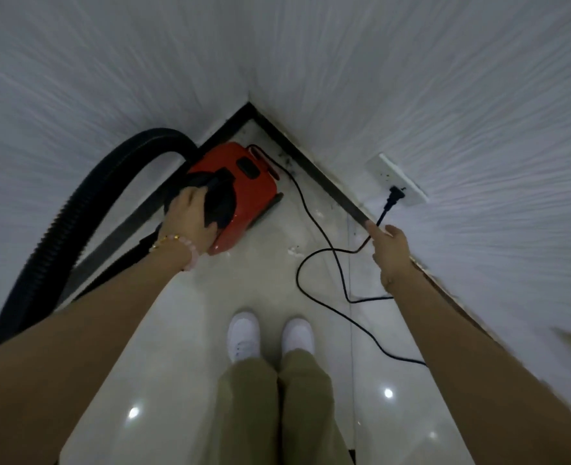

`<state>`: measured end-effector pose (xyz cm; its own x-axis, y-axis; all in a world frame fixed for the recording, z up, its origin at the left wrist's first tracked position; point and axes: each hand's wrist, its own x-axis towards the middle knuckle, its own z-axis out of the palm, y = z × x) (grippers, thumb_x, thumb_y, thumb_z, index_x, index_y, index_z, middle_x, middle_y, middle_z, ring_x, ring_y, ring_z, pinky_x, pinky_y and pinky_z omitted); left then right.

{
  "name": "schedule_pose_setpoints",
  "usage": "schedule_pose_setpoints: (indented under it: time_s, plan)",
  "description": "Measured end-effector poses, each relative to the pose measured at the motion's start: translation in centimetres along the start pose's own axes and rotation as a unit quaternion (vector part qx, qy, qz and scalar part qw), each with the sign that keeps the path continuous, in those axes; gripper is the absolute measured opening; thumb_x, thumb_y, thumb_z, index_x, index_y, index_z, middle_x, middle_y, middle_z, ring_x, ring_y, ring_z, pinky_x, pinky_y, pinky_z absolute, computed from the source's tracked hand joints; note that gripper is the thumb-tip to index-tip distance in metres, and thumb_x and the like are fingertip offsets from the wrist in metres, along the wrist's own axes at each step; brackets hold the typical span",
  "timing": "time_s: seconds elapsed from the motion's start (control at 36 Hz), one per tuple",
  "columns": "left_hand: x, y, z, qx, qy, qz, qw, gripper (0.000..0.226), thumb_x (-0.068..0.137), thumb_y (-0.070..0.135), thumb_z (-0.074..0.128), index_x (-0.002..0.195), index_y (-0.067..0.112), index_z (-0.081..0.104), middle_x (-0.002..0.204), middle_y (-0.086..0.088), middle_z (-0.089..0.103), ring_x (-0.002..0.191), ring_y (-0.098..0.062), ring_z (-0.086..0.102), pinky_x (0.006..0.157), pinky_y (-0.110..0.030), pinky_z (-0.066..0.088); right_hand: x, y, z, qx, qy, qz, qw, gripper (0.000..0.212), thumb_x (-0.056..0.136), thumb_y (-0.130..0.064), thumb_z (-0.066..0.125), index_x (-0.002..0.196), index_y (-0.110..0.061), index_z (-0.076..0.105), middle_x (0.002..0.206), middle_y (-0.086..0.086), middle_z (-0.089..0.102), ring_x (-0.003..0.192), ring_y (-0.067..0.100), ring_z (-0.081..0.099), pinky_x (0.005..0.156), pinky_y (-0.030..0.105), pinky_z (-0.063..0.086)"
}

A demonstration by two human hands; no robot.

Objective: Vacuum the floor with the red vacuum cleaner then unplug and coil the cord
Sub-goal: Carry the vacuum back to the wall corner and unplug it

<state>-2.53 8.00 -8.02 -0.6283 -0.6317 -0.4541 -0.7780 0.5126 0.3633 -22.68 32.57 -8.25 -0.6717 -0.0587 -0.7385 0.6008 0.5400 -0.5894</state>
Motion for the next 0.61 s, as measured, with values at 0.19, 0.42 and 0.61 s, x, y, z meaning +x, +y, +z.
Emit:
schedule_pose_setpoints:
  time_s: [0.19, 0.42, 0.61]
  plan:
    - [5.3, -2.7, 2.5, 0.060, -0.022, 0.001, 0.998, 0.075, 0.083, 0.016, 0.065, 0.144, -0.003, 0.025, 0.146, -0.028, 0.033, 0.133, -0.042, 0.034, 0.112, -0.048, 0.028, 2.2, 0.8, 0.6, 0.026, 0.005, -0.060, 0.998, 0.037, 0.098, -0.032, 0.047, 0.125, -0.008, 0.054, 0.110, 0.000, 0.057, 0.100, 0.011, 0.051, 0.083, 0.019, 0.039]
    - [7.7, -3.1, 3.3, -0.038, -0.009, -0.035, 0.999, 0.053, 0.098, 0.023, 0.041, 0.146, 0.005, 0.025, 0.147, -0.026, 0.031, 0.134, -0.037, 0.035, 0.113, -0.042, 0.029, 3.8, 1.6, 2.8, 0.113, 0.092, -0.094, 0.985, 0.033, 0.100, -0.016, 0.036, 0.075, -0.015, 0.056, 0.064, 0.001, 0.049, 0.060, 0.009, 0.045, 0.066, 0.017, 0.040]
    - [8.6, -4.1, 3.3, -0.087, -0.017, -0.026, 0.996, 0.047, 0.097, 0.021, 0.046, 0.141, 0.009, 0.038, 0.138, -0.023, 0.045, 0.127, -0.036, 0.044, 0.109, -0.044, 0.035, 4.1, 1.9, 3.2, 0.113, 0.134, -0.108, 0.979, 0.036, 0.099, -0.017, 0.039, 0.065, -0.017, 0.051, 0.056, 0.000, 0.041, 0.050, 0.008, 0.037, 0.060, 0.022, 0.038]
